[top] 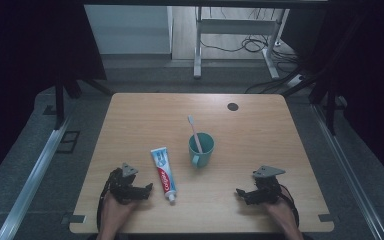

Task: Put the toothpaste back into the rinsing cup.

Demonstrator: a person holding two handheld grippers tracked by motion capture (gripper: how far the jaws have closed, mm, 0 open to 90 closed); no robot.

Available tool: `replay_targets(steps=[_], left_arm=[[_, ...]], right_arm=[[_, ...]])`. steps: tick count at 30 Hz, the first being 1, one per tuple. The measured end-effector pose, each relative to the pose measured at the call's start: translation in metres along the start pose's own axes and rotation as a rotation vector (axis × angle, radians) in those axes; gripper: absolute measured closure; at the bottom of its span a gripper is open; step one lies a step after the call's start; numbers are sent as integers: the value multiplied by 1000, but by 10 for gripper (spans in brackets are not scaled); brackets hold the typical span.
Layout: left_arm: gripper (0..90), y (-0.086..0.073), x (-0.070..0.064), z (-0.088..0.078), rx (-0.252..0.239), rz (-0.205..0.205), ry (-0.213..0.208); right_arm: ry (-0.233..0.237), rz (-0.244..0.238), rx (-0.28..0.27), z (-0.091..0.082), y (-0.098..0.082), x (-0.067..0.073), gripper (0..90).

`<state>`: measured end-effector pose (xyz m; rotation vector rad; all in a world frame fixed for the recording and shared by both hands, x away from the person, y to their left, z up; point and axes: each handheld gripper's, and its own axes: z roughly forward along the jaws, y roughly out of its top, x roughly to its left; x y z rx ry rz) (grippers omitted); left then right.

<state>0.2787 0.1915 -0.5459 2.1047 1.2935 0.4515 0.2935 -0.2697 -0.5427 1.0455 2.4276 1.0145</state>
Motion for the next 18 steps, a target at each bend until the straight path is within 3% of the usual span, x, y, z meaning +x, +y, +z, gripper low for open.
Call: replay_targets(steps=[8,11,14,18], left_arm=[[86,1,2,-3,-10,-6,7],[133,1,3,-5,-14,-14,-13],[149,2,1,-7,-20,-4,-9],[243,6,-2,-13,-43,21,-4]], right_arm=[[1,8,2,0,0,-1,50],[-1,10,2,0,0,-1,52],[-3,11,1,0,0,-1,53],[-3,13,1,0,0,-1,55]])
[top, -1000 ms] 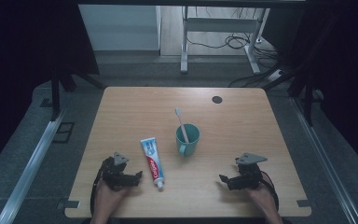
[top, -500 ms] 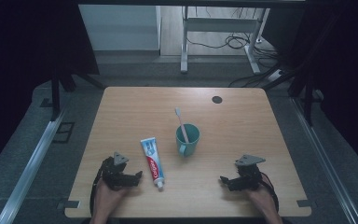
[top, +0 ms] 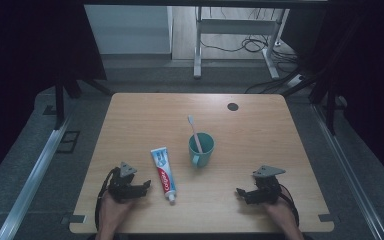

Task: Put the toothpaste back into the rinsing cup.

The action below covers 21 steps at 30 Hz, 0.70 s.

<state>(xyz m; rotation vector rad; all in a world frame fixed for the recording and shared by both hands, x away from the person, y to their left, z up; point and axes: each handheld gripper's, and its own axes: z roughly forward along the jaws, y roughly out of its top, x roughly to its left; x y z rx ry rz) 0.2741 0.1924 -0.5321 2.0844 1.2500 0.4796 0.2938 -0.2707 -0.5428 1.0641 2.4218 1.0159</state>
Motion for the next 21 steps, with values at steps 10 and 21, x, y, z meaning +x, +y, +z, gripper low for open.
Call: replay_targets(steps=[10,21], left_arm=[[631,6,-2,-8,-38,-10,-87],[892,19,-18,-10,-16,31,-108]], right_arm=[[-1,1,-1,0,0,0,56],[-3,3,-1,0,0,0,55]])
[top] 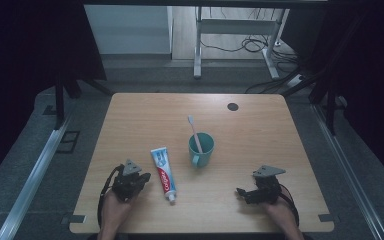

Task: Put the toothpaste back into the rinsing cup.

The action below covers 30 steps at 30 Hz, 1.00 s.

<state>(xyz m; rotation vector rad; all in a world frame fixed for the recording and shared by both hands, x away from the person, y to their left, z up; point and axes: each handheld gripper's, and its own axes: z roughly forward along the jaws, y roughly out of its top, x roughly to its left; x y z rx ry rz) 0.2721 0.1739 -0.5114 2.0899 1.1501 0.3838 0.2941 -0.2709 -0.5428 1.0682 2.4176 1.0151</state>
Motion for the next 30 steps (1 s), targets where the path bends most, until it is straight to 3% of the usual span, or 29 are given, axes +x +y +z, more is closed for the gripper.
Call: replay_targets(steps=[9,16,21,30], left_arm=[[894,15,-11,1,-1,25,-52],[893,34,-27,8,2,51,-85],[893,42,-38,23,44,76,-110],[893,41,-51,40,102,92,-128]], right_arm=[[-2,1,0,0,0,0,56],[-5,2,-1,0,0,0,55],[-5,3,-1,0,0,0,55],[-5,3,-1,0,0,0,56]])
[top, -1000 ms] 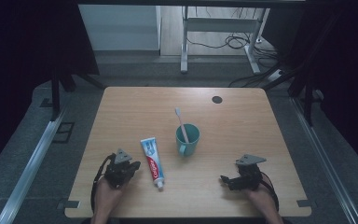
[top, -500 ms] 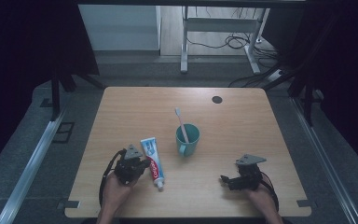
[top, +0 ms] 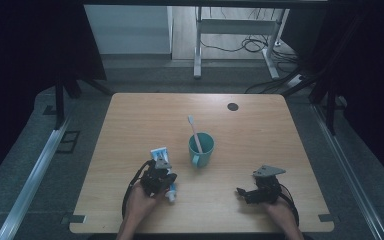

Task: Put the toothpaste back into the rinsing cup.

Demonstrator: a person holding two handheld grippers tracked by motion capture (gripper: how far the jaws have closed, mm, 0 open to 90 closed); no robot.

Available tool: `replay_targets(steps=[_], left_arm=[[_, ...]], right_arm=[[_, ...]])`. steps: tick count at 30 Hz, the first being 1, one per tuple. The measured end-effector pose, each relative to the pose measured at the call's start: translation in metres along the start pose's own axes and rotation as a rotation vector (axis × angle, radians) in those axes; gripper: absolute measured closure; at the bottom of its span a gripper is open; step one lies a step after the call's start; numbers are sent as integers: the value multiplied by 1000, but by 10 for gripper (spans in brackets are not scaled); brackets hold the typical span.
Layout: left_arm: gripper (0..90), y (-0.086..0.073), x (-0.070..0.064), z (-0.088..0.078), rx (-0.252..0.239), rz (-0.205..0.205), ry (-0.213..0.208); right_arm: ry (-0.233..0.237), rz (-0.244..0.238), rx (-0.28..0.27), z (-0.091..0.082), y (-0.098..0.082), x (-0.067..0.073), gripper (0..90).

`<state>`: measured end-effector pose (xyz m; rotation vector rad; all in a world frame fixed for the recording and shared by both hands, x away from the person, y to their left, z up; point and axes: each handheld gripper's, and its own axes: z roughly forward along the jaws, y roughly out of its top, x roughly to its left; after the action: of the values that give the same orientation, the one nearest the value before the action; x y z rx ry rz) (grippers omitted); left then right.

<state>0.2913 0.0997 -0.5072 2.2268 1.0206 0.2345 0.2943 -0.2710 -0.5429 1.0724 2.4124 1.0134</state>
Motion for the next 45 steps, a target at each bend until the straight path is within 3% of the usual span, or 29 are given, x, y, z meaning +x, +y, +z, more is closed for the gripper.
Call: replay_targets(steps=[6,18,26,45], left_arm=[[894,2,-7,3,35,36,31],[891,-5,0,0,61,10,36],[885,-10,7,-5,89,1,63],[870,-20,28,-18,103,-25,102]], right_arm=[[0,0,0,0,0,0,56],[0,-1,-1,0,0,0,56],[0,-1,-1,0,0,0,56],[0,-1,0,0,0,0,56]])
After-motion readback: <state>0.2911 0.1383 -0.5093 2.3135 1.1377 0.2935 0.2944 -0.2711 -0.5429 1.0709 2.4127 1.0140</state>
